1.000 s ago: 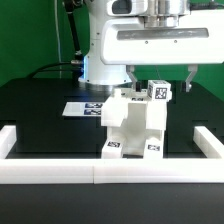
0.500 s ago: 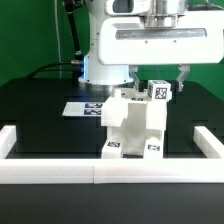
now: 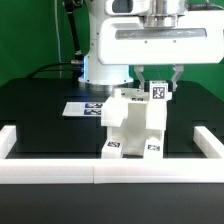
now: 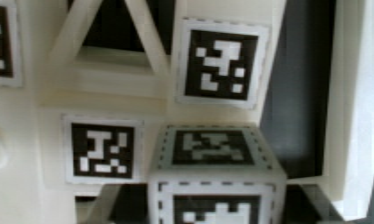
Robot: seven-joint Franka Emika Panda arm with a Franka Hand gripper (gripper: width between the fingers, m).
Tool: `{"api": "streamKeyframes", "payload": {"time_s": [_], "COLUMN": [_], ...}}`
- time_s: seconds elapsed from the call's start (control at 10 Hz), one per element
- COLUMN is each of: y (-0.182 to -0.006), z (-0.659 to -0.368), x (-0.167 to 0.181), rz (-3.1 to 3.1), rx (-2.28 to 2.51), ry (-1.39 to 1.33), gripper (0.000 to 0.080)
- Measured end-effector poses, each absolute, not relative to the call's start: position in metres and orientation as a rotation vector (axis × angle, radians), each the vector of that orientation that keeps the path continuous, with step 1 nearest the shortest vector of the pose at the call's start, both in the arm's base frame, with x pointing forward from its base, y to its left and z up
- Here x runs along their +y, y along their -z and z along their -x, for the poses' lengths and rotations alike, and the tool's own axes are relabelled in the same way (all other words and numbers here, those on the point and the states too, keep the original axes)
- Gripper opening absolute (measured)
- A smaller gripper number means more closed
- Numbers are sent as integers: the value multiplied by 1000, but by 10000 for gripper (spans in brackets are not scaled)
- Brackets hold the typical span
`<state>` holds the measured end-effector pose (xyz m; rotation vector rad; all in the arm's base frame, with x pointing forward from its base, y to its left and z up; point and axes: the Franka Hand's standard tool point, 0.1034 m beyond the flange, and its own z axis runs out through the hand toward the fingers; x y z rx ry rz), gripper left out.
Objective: Assemble chair
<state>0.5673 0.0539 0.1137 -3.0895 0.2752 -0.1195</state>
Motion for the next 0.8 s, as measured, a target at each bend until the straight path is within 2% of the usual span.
{"api": "streamKeyframes", "payload": {"time_s": [0.8], "y": [-114], "z": [-567], "x": [55], "rz": [2892], "rx": [1064], "ry": [98], "gripper": [288]}}
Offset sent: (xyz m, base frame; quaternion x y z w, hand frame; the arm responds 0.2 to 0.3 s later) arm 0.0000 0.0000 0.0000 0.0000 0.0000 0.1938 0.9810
